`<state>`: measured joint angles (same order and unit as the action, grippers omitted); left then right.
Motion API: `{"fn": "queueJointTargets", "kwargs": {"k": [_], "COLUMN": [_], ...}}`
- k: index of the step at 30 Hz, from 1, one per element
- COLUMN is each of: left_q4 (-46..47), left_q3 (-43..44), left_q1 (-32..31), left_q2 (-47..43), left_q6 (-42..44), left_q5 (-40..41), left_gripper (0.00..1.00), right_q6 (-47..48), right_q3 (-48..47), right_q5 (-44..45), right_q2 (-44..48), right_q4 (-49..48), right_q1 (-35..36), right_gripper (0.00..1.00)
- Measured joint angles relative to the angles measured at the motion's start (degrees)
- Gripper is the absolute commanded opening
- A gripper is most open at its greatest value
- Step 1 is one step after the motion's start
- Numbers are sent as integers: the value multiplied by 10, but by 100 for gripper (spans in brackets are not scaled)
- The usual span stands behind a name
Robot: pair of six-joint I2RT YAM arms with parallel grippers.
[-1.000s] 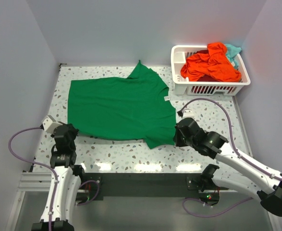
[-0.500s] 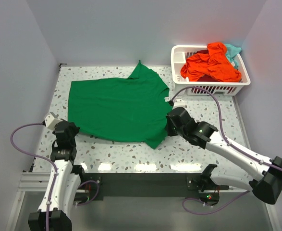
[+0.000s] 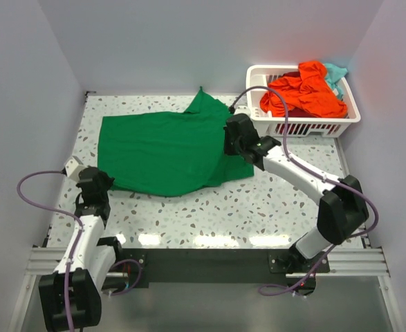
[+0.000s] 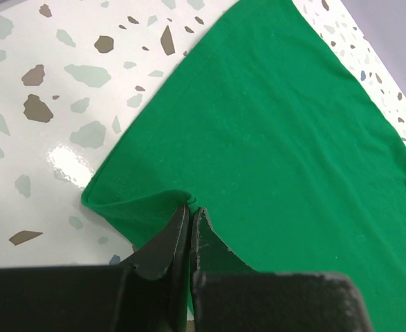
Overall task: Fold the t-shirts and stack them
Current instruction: Fold the tshirt
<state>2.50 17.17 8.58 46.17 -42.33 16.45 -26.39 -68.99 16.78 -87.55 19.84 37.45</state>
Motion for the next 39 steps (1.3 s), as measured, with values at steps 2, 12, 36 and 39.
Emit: {"fn": "queueJointTargets", "kwargs": {"k": [2,12,36,39], "left_q4": [4,40,56,54], "left_q3": [3,60,146,154], "left_q1": [7,34,52,53], "left_q2": [10,119,274,283], "left_q6": [1,36,66,73], "left_q5": [0,-23,-52,-47], "left_gripper": [0,0,13,40], "right_q6": [7,31,49,50], "right_q3": [-23,-140,-201,-204], "right_q5": [-3,-28,-16,-12], "right_q2": [-30,-149,-212,-213], "right_q4": [-3,-6,-1,1], "right_q1": [-14,-57,-81,-83], "right_gripper": [0,0,0,11]}}
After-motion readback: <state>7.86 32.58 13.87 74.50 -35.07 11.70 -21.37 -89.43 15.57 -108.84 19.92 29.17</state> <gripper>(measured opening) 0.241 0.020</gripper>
